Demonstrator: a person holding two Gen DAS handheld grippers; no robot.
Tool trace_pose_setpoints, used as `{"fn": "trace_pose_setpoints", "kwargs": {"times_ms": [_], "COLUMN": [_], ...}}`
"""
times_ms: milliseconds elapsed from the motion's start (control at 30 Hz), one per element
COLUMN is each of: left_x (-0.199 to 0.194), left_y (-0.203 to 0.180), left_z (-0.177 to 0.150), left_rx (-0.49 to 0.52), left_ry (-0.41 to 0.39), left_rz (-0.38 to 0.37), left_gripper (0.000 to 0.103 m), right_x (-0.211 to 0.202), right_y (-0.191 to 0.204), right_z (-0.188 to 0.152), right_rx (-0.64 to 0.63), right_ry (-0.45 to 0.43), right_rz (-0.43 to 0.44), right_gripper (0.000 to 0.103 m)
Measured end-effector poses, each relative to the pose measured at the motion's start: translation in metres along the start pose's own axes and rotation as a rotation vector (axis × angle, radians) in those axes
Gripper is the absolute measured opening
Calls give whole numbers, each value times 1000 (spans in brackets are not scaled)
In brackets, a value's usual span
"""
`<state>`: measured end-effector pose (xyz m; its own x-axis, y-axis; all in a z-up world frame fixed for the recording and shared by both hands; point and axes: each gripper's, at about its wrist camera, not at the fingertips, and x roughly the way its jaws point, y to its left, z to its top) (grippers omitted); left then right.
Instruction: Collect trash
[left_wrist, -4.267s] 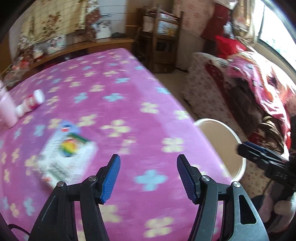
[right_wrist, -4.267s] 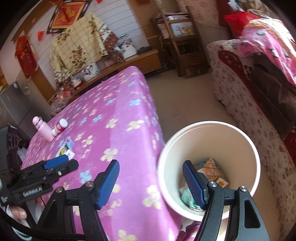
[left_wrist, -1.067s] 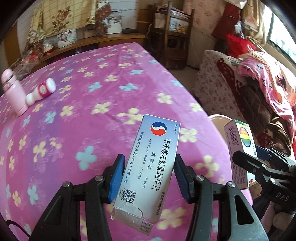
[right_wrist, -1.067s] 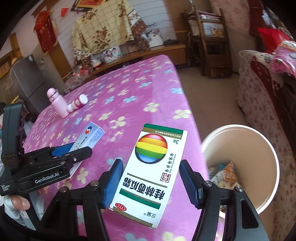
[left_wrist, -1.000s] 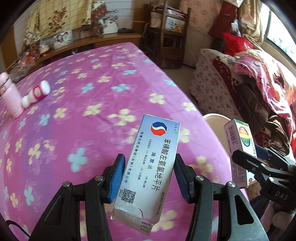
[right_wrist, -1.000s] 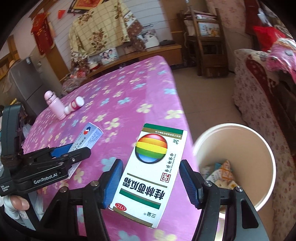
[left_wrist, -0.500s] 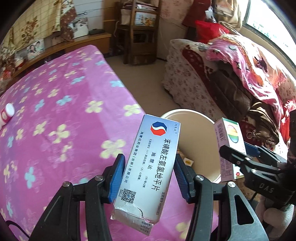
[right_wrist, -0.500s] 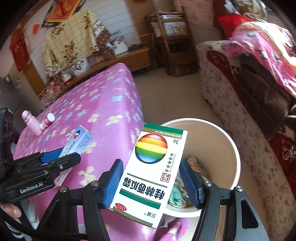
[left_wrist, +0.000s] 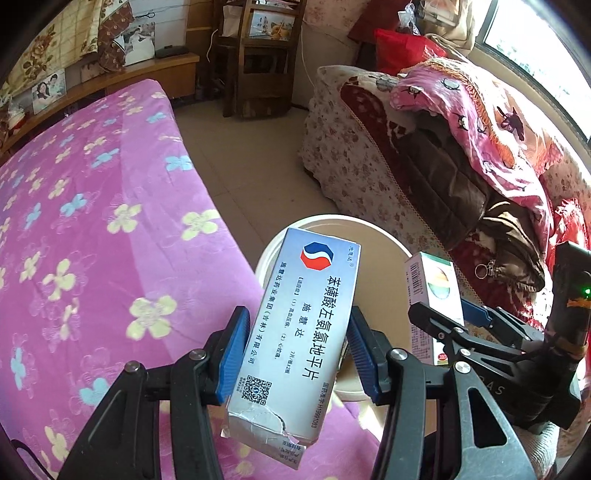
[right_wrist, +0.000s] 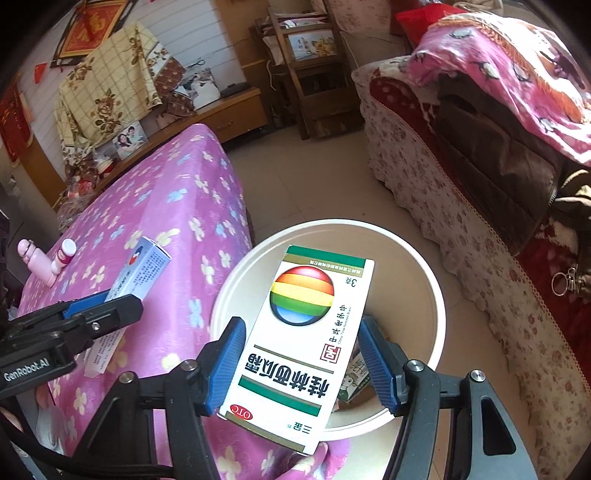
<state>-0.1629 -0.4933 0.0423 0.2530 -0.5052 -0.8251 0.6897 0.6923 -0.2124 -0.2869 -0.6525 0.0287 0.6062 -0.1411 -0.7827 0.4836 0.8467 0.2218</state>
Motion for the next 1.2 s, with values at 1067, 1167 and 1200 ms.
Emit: {"fn": "trace_pose_setpoints", "kwargs": {"times_ms": [1067,1167,1200], "left_x": [13,9,8], "left_y": [-3,-2,-1], "left_z": [-1,-4,-4], "left_rx": [-2,-3,-5], "left_ry": [8,-10,-13], "left_rz": [10,26,27], "left_gripper": [68,69,69], "right_x": [17,15,13], "right_y": [-17,-15,-13], "right_z": [-2,-3,-3], "right_rx": [95,90,86], "right_ry": [21,15,12], "right_rz": [19,15,15], "right_gripper": [73,73,73]}}
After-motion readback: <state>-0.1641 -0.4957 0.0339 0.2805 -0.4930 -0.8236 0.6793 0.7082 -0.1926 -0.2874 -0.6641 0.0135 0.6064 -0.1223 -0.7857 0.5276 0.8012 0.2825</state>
